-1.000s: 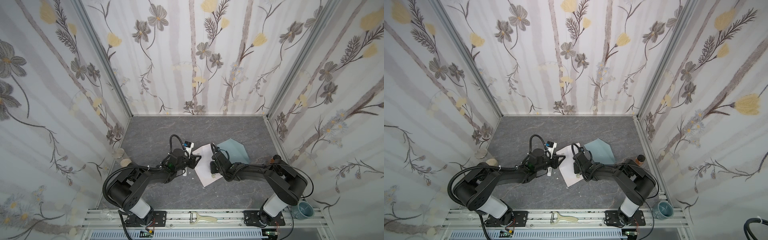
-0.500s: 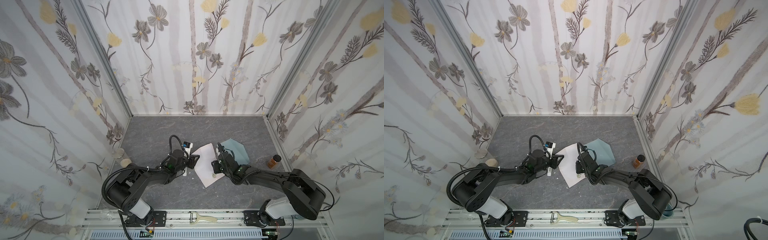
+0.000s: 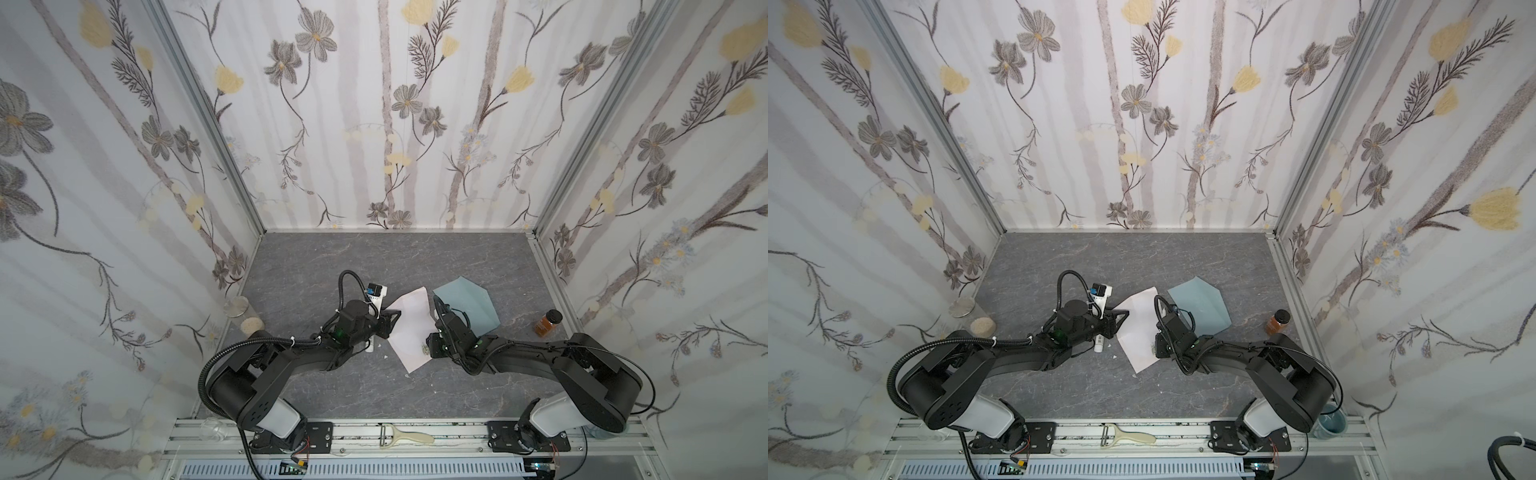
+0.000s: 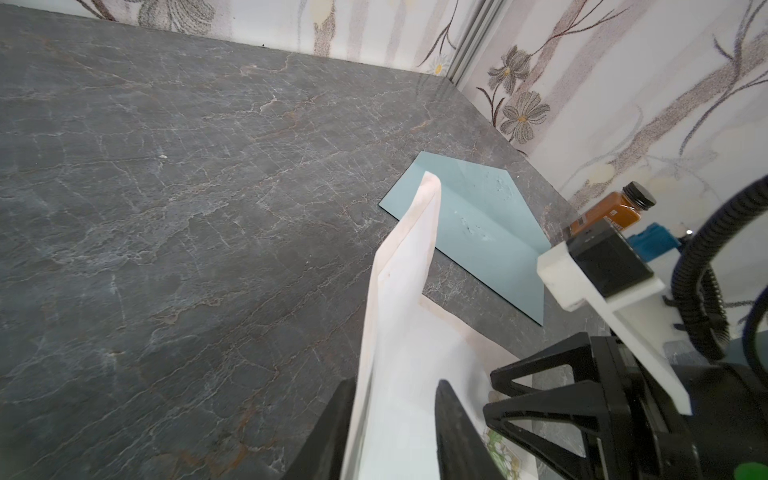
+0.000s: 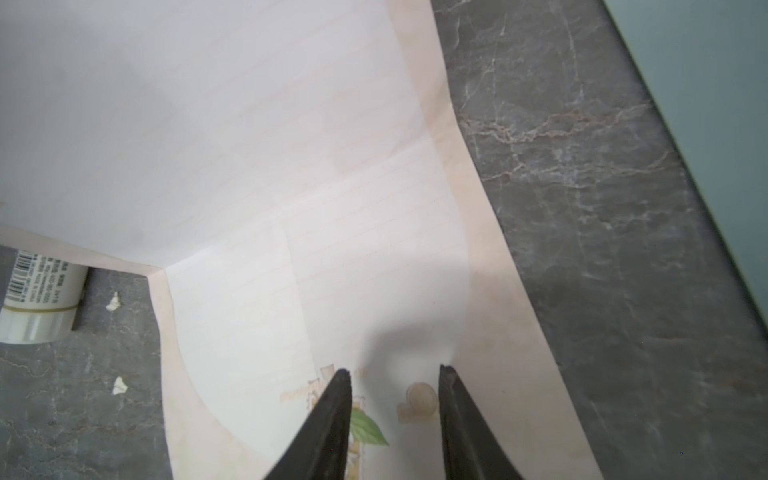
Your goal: Place the letter into the envelope and seal it
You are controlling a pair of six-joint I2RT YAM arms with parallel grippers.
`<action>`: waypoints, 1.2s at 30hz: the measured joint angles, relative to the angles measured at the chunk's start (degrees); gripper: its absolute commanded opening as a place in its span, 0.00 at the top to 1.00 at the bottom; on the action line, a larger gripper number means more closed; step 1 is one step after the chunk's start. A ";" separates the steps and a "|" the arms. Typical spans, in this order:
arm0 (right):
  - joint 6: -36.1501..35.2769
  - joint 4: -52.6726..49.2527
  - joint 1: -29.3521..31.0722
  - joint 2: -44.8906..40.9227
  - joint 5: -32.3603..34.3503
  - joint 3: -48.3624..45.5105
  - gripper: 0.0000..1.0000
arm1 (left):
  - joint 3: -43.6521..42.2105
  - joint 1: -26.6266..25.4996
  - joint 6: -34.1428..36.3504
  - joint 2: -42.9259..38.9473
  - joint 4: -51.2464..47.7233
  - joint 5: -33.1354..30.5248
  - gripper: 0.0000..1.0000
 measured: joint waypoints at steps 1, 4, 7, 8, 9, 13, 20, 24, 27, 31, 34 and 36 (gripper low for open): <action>0.09 0.63 0.00 0.46 0.00 0.15 0.63 | -0.04 -0.33 0.00 0.00 0.02 -0.02 0.66; 0.24 2.14 -0.07 1.68 0.00 0.76 0.63 | -0.31 -1.36 -0.02 0.00 -0.02 -0.04 0.66; 0.50 2.49 -0.26 2.14 -0.04 1.20 0.63 | -0.48 -2.03 -0.07 -0.07 0.00 -0.17 0.66; 0.59 2.47 -0.39 2.14 -0.26 1.31 0.62 | -0.59 -2.23 -0.09 -0.15 -0.04 -0.46 0.66; 0.61 2.38 -0.55 2.14 -0.61 1.36 0.61 | -0.68 -2.43 -0.13 -0.33 -0.07 -0.70 0.66; 0.87 0.81 -1.01 -0.63 -1.99 1.36 0.49 | -1.29 -2.97 -0.33 -1.11 0.00 -1.29 0.66; 5.40 0.83 -1.18 -12.79 -6.01 0.15 0.32 | -2.51 -3.54 -1.09 -2.40 -0.04 -2.62 0.65; 10.21 4.24 -1.16 -15.72 -7.17 -0.39 0.29 | -3.13 -3.85 -1.11 -2.84 -0.04 -2.91 0.65; 13.86 6.69 -1.16 -15.82 -7.26 -1.05 0.28 | -3.28 -4.07 -1.14 -2.84 -0.07 -3.13 0.65; 18.10 9.29 -1.09 -15.89 -6.95 -1.73 0.27 | -3.32 -5.07 -1.25 -2.82 -0.07 -3.32 0.65; 20.52 10.97 -1.05 -15.30 -5.90 -1.75 0.26 | -3.39 -5.90 -1.36 -2.82 -0.07 -3.43 0.65; 21.75 11.17 -0.96 -14.45 -5.44 -1.62 0.26 | -3.39 -6.38 -1.40 -2.71 -0.04 -3.52 0.65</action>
